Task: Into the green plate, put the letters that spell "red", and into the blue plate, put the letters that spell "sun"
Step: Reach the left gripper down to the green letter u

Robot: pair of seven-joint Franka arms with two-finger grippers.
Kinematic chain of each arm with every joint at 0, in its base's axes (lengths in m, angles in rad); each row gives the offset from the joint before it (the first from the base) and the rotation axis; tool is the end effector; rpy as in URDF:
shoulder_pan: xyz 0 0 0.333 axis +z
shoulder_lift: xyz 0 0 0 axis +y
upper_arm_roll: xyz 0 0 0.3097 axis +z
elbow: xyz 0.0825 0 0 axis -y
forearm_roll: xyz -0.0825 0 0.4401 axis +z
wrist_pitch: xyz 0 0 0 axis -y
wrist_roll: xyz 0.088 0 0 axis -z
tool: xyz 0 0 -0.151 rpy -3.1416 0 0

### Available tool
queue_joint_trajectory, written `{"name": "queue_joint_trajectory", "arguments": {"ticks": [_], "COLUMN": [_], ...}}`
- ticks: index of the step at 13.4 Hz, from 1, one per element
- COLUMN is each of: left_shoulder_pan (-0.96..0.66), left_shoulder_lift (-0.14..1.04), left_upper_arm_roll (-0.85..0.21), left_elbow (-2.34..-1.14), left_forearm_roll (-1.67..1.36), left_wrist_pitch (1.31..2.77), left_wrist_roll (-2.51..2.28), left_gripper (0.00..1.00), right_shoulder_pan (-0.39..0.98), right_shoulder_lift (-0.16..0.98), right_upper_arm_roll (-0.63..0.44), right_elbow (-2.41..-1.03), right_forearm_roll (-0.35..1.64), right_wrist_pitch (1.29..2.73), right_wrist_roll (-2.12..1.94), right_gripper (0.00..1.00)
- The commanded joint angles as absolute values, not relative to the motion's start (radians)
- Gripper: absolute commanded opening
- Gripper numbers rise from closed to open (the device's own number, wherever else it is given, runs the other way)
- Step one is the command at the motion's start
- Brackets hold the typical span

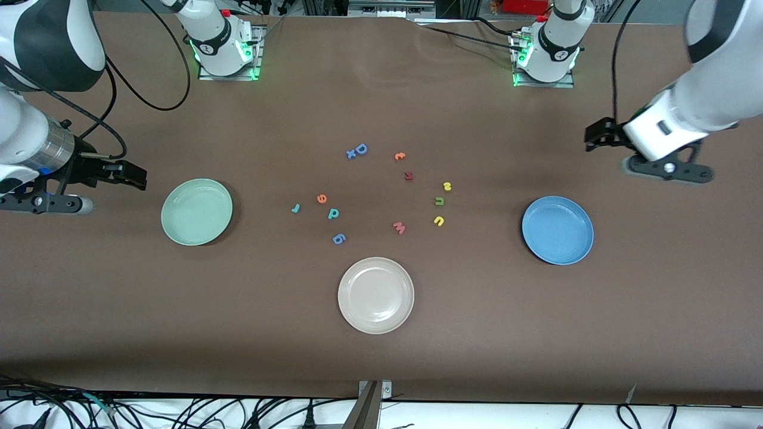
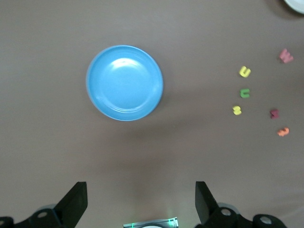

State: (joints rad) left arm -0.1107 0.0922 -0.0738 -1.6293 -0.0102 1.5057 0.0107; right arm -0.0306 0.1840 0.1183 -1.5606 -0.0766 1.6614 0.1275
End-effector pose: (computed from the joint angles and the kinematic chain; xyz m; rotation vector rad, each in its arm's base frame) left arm 0.6013 -0.1126 0.4831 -3.1067 0.3042 0.3388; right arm 0.6593 0.0427 0.4707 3.0763 -0.0474 -0.1163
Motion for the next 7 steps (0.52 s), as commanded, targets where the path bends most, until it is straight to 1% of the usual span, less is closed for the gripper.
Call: {"name": "queue_joint_trajectory", "arguments": {"ticks": [1,4,7], "left_shoulder_pan": [-0.173,-0.208,-0.287], "left_shoulder_lift": [0.164,0.224,0.285], "left_upper_arm_roll": [-0.067,-0.067,-0.067], "left_elbow": [-1.615,-1.618,-1.623], "left_forearm_roll": [-0.031,-0.101,-0.104], "left_wrist_pitch": [1.500,1.572,1.650], "left_wrist_roll": [0.008,0.008,-0.038], "left_gripper": [1.00,1.00,1.00], "right_shoulder_pan": [-0.040,-0.040,-0.040], "right_shoulder_lift": [0.164,0.163,0.163], "right_upper_arm_roll": [0.124,0.126,0.126], "right_elbow": [-1.578,-1.580,-1.580], "right_forearm_roll": [-0.077,-0.077,-0.077], "right_wrist_pitch": [1.655,1.655,1.655], "right_wrist_roll": [0.115,0.123,0.117], "right_gripper": [1.00,1.00,1.00]}}
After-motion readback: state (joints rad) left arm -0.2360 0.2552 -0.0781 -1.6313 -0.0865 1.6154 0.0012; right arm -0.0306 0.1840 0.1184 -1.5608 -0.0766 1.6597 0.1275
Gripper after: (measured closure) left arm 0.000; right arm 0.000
